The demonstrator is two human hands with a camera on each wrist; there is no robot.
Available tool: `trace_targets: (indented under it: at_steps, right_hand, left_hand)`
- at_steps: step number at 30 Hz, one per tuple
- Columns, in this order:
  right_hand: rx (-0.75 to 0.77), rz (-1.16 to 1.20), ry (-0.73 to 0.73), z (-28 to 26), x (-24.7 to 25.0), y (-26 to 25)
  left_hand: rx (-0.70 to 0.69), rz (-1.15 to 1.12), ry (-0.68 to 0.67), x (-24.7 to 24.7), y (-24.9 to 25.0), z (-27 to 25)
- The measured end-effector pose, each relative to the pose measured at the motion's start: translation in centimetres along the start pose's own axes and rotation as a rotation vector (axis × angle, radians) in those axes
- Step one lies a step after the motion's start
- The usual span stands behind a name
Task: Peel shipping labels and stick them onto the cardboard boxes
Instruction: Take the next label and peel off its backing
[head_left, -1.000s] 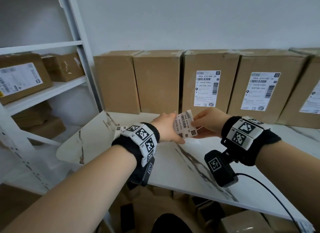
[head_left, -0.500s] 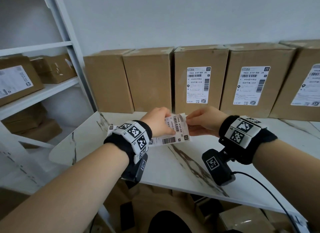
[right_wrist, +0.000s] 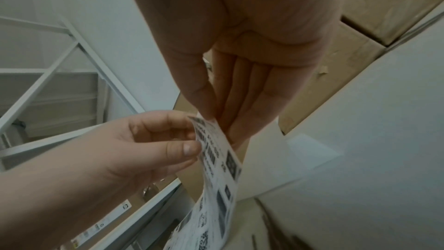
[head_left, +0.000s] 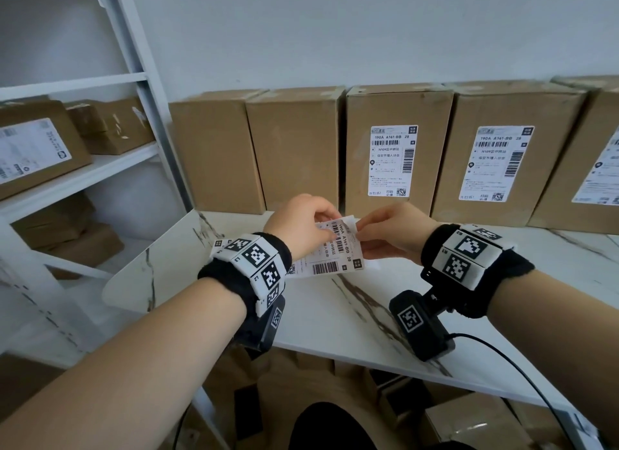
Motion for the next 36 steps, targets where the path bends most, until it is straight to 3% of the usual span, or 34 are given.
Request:
trace_targets:
  at_steps: [7, 11, 13, 18, 29, 36]
  right_hand:
    - [0.045, 0.002, -0.072, -0.5, -1.4, -0.4]
    - [0.090, -0.078, -0.046, -0.4, -2.3, -0.5]
    - [0.118, -0.130, -0.033, -0.4, -2.7, -0.7]
    - [0.139, -0.164, -0.003, -0.6, -3.1, -1.0]
    - [0.281, -0.205, 0.083, -0.8, -2.7, -1.7]
    - [0.422, -0.516, 0.175, -0.8, -3.1, -2.4]
  left_hand:
    - [0.022, 0.002, 0.061, 0.5, -0.9, -0.6]
    - [0.061, 0.113, 0.115, 0.7, -1.3, -1.0]
    - [0.093, 0.109, 0.074, 0.6, -1.7, -1.0]
    - [0.127, -0.143, -0.045, 0.0, -2.5, -1.3]
    - [0.030, 0.041, -0.016, 0.6, -2.4, -0.6]
    - [0.039, 0.031, -0.020, 0.7, -2.3, -0.2]
Point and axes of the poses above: each hand's wrist, its own z-axis towards the middle knuckle, its own x-axis out of the back of the hand, y = z × x, the point moved 5 cm from there along z, towards the middle knuckle, and after that the axes turned 14 degrees about z, right-handed, at the moved point
